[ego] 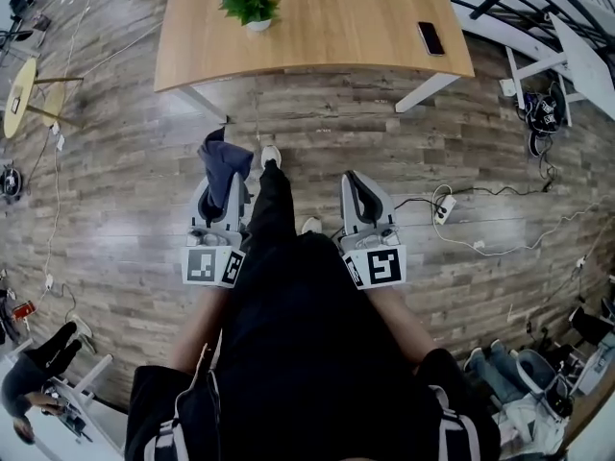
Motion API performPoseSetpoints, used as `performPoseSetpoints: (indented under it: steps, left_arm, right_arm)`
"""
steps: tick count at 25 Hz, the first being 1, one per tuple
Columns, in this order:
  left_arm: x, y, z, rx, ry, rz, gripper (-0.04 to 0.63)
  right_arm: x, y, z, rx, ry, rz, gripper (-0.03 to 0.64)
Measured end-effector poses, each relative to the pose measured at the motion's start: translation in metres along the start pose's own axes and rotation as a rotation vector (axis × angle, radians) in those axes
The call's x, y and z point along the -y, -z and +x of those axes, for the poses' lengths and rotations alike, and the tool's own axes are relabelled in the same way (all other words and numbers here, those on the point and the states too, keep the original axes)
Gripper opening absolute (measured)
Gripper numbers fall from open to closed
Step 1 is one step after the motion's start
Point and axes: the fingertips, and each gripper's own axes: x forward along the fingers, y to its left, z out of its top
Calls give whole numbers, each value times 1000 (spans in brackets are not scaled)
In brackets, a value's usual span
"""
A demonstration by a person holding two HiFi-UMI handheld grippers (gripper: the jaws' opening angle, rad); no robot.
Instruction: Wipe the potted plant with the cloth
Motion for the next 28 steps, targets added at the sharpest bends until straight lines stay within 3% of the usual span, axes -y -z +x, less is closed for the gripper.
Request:
performPoseSetpoints:
  steps: [8, 16, 19, 24, 28]
  left_arm:
    - [-23, 28, 83, -47, 79, -49, 112]
    - [-81, 36, 146, -104, 81, -57, 112]
    - [-106, 39, 167, -98, 115, -52, 112]
    - [-146, 43, 201, -109, 148, -62, 112]
    - [-172, 56, 223, -131, 139, -24, 112]
  right_arm:
    - [27, 2, 85, -39, -21, 54, 20]
    - [23, -12, 199, -73, -124, 59, 20]
    - [18, -9, 240, -114, -144, 66, 20]
    - [30, -5, 292, -130, -93, 50, 20]
    - [42, -8, 315, -125, -69, 42, 20]
